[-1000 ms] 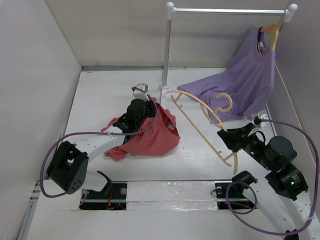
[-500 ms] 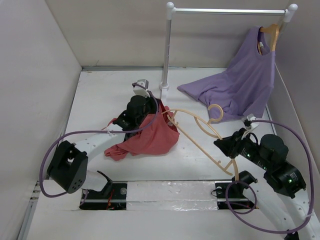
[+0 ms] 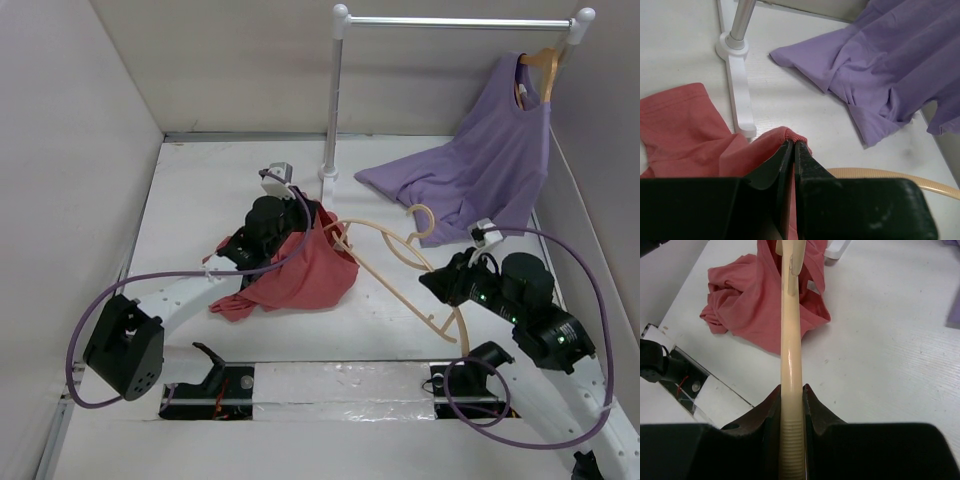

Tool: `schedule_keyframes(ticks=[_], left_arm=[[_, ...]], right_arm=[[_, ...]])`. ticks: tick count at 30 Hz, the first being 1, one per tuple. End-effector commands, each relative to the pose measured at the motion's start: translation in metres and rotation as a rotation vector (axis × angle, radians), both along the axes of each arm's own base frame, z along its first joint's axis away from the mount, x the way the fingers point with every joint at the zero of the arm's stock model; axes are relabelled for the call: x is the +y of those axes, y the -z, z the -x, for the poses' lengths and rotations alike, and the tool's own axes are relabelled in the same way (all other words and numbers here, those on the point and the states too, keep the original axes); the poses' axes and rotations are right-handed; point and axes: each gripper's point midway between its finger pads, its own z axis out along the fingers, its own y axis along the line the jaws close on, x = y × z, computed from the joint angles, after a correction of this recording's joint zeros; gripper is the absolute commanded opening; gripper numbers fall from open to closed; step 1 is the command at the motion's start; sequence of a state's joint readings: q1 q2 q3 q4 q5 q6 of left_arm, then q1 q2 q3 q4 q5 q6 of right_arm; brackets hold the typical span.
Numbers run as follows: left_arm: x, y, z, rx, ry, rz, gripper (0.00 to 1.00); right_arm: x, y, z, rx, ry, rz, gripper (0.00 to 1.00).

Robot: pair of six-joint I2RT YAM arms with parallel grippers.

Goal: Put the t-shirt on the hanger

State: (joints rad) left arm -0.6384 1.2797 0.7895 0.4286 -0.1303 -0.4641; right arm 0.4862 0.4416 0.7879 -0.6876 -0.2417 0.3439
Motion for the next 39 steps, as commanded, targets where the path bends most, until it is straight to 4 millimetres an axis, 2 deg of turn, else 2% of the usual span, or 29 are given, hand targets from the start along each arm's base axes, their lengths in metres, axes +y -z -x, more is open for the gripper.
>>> schedule_keyframes(ticks=[1,6,10,16,17,19,20,22,24,25,27,28,29,31,34,37,39], left_arm=[[-0.006,-0.029,0.006,-0.085,0.041,0.058,0.0],[-0.017,-0.035,0.016,-0.094,0.09,0.063,0.0],[-0.01,-0.054,0.027,-0.122,0.09,0.096,0.0],[-0.004,-0.073,0.047,-0.148,0.127,0.154,0.0],[-0.009,-0.076,0.054,-0.15,0.164,0.162,0.0],[-0.015,-0.087,0.066,-0.177,0.232,0.187,0.0],[-0.02,-0.091,0.073,-0.185,0.286,0.195,0.0],[-0.023,-0.102,0.081,-0.199,0.323,0.208,0.0],[-0.025,-0.106,0.087,-0.199,0.346,0.215,0.0],[-0.023,-0.11,0.091,-0.207,0.349,0.227,0.0],[-0.021,-0.109,0.096,-0.201,0.358,0.235,0.0],[-0.02,-0.11,0.1,-0.201,0.364,0.237,0.0],[-0.021,-0.111,0.104,-0.205,0.386,0.238,0.0],[-0.02,-0.114,0.113,-0.213,0.415,0.254,0.0],[-0.016,-0.123,0.122,-0.225,0.43,0.266,0.0],[-0.006,-0.131,0.129,-0.241,0.409,0.283,0.0],[0.001,-0.129,0.129,-0.234,0.375,0.294,0.0]], right_arm=[[0.016,-0.019,-0.011,-0.068,-0.051,-0.045,0.0],[0.028,-0.017,-0.026,-0.074,-0.047,-0.052,0.0],[0.03,-0.01,-0.044,-0.073,0.008,-0.027,0.0],[0.04,-0.013,-0.071,-0.118,0.117,0.003,0.0],[0.053,-0.022,-0.07,-0.151,0.091,-0.03,0.0],[0.068,-0.024,-0.073,-0.165,0.078,-0.043,0.0],[0.082,-0.036,-0.069,-0.205,0.049,-0.085,0.0],[0.093,-0.033,-0.078,-0.214,0.09,-0.068,0.0],[0.113,-0.045,-0.075,-0.267,0.08,-0.104,0.0],[0.12,-0.04,-0.081,-0.267,0.1,-0.095,0.0],[0.132,-0.046,-0.085,-0.284,0.096,-0.139,0.0],[0.143,-0.034,-0.089,-0.27,0.076,-0.121,0.0],[0.152,-0.04,-0.091,-0.292,0.063,-0.162,0.0],[0.17,-0.034,-0.095,-0.307,0.047,-0.2,0.0],[0.176,-0.027,-0.105,-0.318,0.076,-0.215,0.0],[0.178,-0.036,-0.113,-0.361,0.113,-0.255,0.0],[0.177,-0.043,-0.119,-0.381,0.142,-0.253,0.0]])
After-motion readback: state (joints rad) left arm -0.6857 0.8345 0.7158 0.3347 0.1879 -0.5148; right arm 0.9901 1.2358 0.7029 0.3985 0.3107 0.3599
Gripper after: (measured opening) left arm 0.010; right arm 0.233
